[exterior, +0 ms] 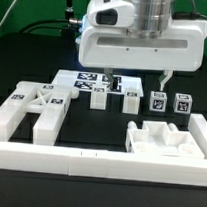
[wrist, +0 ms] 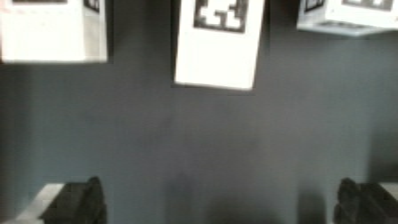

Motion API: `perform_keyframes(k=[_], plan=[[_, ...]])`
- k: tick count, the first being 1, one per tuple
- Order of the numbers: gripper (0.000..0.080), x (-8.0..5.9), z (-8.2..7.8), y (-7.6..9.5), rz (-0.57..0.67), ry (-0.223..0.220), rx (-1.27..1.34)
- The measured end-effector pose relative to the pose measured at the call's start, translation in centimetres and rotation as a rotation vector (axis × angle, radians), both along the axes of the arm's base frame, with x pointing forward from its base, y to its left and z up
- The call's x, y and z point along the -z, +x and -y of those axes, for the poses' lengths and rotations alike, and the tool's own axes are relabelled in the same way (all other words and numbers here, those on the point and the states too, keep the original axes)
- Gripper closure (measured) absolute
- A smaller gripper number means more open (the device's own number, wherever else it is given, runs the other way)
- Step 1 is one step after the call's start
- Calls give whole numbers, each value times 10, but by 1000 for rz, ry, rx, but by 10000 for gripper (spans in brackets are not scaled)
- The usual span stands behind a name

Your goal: Assemble chair

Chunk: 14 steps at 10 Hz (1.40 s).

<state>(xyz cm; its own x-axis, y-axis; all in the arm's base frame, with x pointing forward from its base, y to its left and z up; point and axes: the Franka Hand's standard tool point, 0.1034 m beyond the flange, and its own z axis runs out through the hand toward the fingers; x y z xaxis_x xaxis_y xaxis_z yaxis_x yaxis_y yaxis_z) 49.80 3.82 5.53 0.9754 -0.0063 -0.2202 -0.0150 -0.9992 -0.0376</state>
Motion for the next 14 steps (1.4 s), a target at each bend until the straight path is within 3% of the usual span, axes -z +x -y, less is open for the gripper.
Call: perform_keyframes(k=[3,6,14], plan=[[151,10,4,-5,-163,23,-39],[151,10,0,-14,-394,35,-50],[151,33,-1,-31,-920,48,-72]])
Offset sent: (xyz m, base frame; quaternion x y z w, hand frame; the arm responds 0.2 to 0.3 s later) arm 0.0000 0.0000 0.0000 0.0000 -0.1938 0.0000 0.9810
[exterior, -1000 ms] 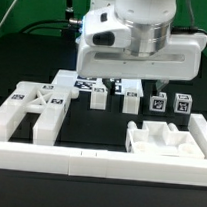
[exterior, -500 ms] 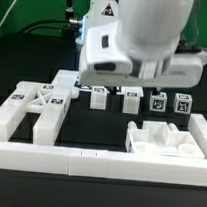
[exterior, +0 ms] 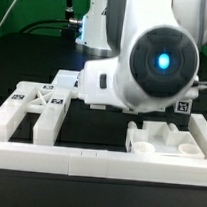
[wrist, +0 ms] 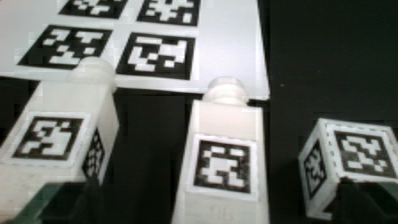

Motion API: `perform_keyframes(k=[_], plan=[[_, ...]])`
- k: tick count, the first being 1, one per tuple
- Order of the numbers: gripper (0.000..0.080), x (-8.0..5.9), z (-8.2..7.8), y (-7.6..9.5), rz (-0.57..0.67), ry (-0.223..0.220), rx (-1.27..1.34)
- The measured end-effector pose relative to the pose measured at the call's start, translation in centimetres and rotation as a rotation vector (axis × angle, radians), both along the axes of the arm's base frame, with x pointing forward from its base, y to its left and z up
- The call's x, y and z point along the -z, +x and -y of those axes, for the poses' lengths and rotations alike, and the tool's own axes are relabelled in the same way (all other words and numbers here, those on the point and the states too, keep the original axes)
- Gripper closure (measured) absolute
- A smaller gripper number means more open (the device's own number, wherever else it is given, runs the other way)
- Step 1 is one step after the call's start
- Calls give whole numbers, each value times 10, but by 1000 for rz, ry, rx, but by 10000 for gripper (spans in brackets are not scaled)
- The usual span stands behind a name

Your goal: Assemble chair

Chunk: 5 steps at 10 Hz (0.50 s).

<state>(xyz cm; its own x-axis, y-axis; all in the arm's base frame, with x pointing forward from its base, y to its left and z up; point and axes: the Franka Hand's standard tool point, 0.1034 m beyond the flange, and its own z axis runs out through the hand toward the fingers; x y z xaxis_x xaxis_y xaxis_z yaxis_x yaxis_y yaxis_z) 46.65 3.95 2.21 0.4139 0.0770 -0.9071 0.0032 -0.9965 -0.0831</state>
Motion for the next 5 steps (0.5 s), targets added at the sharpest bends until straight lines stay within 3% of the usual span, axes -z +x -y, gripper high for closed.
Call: perform_keyframes(k=[5], plan=[[154,16,-4,2,50,37,-23]])
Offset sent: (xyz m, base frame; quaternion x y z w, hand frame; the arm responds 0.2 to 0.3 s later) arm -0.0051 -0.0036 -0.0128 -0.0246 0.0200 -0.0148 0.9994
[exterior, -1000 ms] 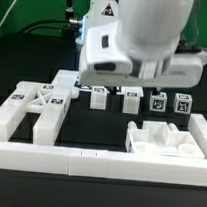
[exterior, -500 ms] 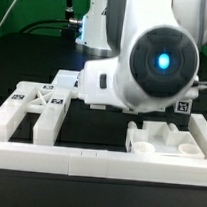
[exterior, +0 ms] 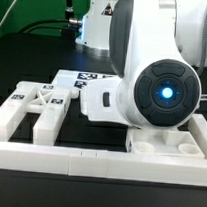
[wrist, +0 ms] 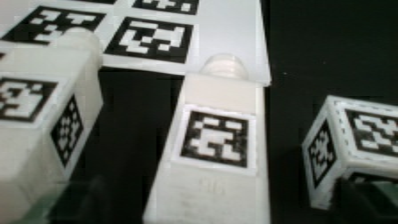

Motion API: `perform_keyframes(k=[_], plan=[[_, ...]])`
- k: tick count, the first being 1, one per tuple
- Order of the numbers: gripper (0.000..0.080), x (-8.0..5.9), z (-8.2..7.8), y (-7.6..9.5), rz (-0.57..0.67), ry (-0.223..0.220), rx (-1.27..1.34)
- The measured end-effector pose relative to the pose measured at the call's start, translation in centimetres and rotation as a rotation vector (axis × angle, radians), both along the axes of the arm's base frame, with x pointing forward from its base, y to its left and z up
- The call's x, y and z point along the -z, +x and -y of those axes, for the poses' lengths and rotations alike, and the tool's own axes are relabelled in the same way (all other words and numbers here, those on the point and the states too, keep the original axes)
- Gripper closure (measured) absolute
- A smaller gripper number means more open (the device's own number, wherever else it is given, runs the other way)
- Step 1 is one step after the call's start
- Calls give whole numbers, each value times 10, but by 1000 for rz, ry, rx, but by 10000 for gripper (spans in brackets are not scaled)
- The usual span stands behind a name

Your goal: Assemble chair

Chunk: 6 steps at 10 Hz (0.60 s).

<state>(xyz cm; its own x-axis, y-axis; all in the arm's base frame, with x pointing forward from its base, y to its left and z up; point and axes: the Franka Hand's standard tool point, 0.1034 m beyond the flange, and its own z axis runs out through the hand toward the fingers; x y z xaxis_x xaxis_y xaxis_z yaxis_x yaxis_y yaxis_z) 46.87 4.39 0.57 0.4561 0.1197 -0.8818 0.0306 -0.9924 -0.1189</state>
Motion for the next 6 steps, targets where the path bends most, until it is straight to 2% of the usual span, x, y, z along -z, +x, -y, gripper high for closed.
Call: perform_keyframes(k=[2,4,6], plan=[[508,2,-1,0,6,13,-8],[515,1,-1,0,5,33,-19],[515,-12,-2,3,-20,47,-19]])
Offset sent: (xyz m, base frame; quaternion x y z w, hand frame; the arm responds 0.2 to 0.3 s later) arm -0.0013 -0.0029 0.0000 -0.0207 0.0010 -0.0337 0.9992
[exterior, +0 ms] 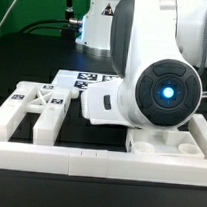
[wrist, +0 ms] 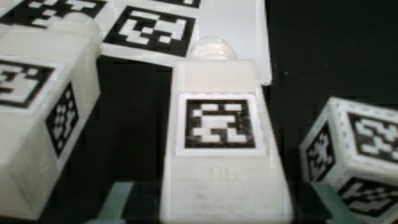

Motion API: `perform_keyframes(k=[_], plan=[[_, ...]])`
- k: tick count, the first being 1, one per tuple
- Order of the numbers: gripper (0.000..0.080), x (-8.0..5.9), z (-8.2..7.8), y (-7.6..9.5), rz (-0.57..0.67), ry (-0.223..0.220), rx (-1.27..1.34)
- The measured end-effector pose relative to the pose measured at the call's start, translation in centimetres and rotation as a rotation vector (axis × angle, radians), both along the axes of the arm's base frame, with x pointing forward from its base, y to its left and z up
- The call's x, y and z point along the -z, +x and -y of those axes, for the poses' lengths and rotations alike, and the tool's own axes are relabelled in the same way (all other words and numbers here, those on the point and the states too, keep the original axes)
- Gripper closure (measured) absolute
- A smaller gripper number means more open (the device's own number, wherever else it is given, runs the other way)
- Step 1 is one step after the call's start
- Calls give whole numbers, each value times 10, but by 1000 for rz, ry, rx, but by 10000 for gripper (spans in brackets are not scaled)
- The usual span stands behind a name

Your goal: Assemble chair

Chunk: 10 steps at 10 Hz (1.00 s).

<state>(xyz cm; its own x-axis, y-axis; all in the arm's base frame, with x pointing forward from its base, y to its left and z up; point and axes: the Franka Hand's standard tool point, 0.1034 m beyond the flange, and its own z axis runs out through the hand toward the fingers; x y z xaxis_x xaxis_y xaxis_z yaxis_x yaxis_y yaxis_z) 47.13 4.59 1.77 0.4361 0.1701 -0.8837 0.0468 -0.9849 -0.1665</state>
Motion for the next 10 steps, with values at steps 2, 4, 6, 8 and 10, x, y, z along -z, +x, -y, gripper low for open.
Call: perform_keyframes(k=[2,4,6,8,10], plan=[[515,-24,-4,8,-34,14,5],[515,-56,-5,17,-72,19,-4],[514,-53,-5,22,-47,19,-2],[514,-46,-6,32,16,19,3],[514,-53,-5,43,155,18,12]])
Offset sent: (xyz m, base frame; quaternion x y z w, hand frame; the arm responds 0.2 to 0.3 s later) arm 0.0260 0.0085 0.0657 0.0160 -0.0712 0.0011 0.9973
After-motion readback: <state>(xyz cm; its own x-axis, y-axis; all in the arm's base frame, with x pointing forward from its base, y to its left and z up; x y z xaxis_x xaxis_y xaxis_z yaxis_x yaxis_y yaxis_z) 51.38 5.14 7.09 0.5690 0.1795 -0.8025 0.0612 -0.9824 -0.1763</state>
